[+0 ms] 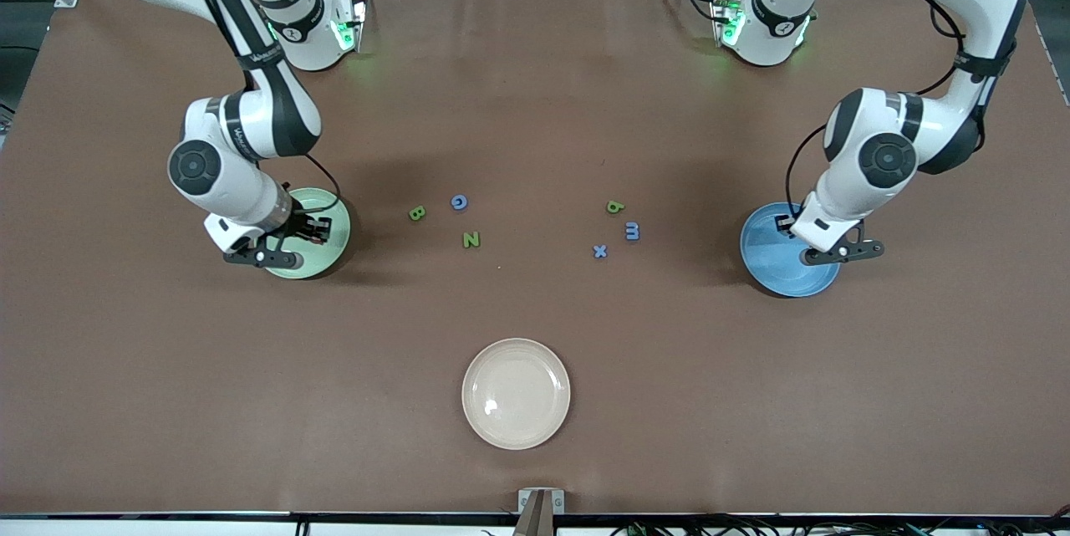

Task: Sort upper and lower case letters into plates
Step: 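Drop the pink letter in the green plate while the left gripper drops u in blue, then move the right gripper to the green B while the left gripper reaches the blue E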

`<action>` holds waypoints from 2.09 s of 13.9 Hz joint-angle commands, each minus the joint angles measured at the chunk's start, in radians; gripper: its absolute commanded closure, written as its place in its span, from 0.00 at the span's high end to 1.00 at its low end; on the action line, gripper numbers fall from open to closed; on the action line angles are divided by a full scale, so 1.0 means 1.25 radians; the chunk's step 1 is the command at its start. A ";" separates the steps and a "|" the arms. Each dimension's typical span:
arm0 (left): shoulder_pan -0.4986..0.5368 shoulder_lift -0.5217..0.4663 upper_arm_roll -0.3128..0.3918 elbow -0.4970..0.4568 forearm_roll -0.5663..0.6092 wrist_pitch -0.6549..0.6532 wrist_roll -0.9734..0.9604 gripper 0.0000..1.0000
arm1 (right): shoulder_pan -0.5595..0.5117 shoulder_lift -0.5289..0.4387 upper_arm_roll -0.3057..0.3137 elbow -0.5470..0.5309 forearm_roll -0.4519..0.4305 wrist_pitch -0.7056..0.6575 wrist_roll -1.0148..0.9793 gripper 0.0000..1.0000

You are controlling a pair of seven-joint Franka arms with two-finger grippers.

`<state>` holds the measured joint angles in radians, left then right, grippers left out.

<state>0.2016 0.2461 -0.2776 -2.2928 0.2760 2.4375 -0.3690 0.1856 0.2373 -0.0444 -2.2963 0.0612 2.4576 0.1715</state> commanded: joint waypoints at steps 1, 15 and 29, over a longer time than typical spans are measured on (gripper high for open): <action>0.020 0.014 -0.010 -0.020 0.011 0.053 0.026 0.15 | -0.050 -0.033 0.016 -0.099 -0.006 0.071 -0.056 0.00; 0.033 0.073 -0.007 -0.037 0.012 0.114 0.041 0.20 | -0.066 -0.003 0.018 -0.101 -0.002 0.022 -0.068 1.00; 0.023 0.024 -0.211 0.028 -0.001 -0.033 -0.090 0.99 | 0.243 0.044 0.021 -0.015 0.154 0.103 0.286 1.00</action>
<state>0.2268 0.2621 -0.5028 -2.2720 0.2757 2.4117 -0.4348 0.4550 0.2687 -0.0096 -2.2950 0.2355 2.5274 0.4690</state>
